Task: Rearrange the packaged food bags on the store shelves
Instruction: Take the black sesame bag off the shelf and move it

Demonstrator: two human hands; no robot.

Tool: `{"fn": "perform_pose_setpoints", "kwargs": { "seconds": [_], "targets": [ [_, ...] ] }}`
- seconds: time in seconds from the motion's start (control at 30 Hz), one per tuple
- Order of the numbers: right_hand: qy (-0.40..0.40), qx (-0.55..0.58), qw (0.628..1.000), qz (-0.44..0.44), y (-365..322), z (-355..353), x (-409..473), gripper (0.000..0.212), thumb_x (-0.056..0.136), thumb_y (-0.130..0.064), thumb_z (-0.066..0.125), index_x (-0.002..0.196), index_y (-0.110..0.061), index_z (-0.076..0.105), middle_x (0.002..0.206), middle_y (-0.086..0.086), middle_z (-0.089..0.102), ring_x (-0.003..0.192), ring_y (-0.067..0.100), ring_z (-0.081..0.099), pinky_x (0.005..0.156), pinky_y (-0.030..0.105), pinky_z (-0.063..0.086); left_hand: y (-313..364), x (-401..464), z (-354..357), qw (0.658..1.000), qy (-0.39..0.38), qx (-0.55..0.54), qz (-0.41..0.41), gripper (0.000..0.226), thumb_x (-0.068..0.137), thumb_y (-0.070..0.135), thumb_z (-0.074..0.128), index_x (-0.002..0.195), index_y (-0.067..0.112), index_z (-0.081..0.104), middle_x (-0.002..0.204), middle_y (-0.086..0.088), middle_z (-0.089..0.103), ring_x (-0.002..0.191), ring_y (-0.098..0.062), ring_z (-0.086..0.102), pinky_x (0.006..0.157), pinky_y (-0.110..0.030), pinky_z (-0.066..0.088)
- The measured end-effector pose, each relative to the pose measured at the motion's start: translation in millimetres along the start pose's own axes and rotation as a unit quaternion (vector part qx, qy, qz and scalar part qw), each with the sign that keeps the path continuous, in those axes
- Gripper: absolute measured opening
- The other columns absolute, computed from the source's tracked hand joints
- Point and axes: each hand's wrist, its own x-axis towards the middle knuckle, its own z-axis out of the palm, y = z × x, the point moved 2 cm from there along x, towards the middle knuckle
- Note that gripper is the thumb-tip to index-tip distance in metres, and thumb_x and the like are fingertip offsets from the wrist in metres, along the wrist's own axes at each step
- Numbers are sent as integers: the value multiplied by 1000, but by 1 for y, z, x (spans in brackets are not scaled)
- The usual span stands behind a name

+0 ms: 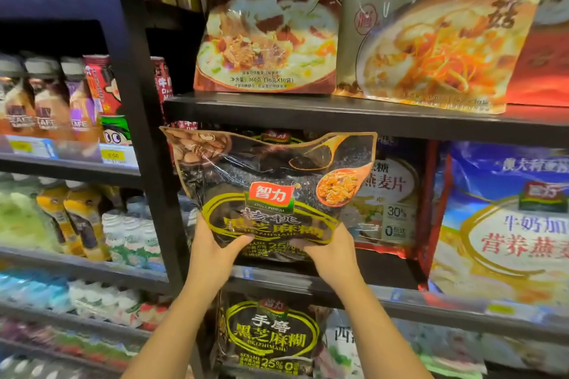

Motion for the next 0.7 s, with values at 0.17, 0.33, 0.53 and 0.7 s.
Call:
{"fn": "perform_pose_setpoints", "kwargs": {
  "seconds": [0.17, 0.33, 0.53, 0.7],
  "targets": [
    [-16, -75, 997, -16, -9, 2, 4, 84, 74, -38, 95, 145, -29, 51, 137, -6, 67, 124, 14, 64, 107, 47, 52, -14, 9, 3, 999, -25, 36, -13, 85, 81, 24, 88, 148, 22, 36, 140, -1, 54, 130, -18, 54, 113, -46, 43],
    [-26, -112, 993, 10, -10, 5, 28, 38, 81, -32, 91, 109, -15, 73, 103, -5, 77, 94, 9, 70, 89, 38, 57, -22, 41, 11, 996, -51, 64, -46, 78, 81, 29, 87, 141, 24, 37, 137, -1, 55, 127, -20, 53, 110, -45, 44],
    [-16, -159, 983, 95, 6, 12, 60, 43, 83, -48, 86, 73, -12, 62, 68, -1, 58, 69, 16, 55, 59, 29, 39, -37, 79, 32, 988, -62, 109, -92, 61, 82, 29, 86, 130, 14, 51, 130, -8, 63, 124, -30, 58, 105, -45, 46],
    [-3, -129, 988, 90, 15, 18, 69, 64, 81, -50, 86, 126, -8, 67, 114, 5, 71, 104, 23, 62, 84, 25, 43, -48, 91, 37, 987, -68, 110, -91, 52, 84, 36, 84, 116, 26, 45, 123, 0, 62, 120, -25, 57, 101, -42, 46]
  ]
}}
